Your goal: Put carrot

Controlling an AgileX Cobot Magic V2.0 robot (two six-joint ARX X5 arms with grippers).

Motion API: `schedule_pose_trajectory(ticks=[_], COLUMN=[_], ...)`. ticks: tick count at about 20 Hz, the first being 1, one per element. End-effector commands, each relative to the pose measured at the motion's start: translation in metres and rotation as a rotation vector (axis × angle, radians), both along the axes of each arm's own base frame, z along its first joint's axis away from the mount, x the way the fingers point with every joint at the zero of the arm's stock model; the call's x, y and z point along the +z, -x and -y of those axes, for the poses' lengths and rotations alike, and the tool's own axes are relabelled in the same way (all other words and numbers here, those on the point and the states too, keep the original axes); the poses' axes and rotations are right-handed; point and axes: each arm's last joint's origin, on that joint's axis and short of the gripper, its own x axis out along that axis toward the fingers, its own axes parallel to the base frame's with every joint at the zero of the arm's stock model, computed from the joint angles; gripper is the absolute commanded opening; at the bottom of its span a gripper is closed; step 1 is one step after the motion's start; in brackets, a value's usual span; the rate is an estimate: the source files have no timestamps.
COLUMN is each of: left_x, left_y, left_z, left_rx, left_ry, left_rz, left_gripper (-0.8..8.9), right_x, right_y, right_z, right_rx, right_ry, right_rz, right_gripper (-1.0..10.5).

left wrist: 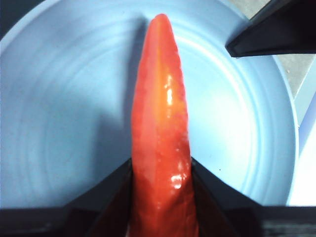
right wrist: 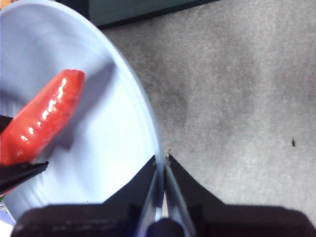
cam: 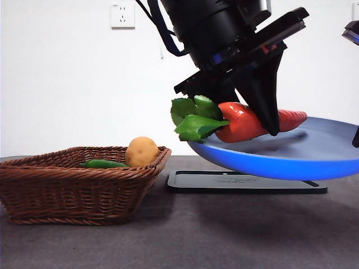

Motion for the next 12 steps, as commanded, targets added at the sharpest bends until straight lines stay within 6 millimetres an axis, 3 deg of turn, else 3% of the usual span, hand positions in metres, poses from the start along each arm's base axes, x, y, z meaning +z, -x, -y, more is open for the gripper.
schedule_pose_trajectory(ticks=[1, 6, 12], left_x=[-0.004, 0.007, 0.071], left_y=[0.002, 0.001, 0.003], left_z=[0.008, 0.006, -0.012], left_rx=[-0.027, -0.036, -0.041], left_ry=[0.002, 0.071, 0.078], left_rz=[0.001, -0.062, -0.023], left_gripper=[2.1, 2.43, 2.72], right_x=[0.004, 0.003, 0.004], right_y=[-0.003, -0.002, -0.025], right_z=[-0.001, -0.001, -0.003], right_rx=[-0.011, -0.032, -0.029], right_ry=[-0.02, -0.024, -0.012], right_rz=[0.011, -0.019, -0.074], right_gripper=[0.1, 0.1, 0.1])
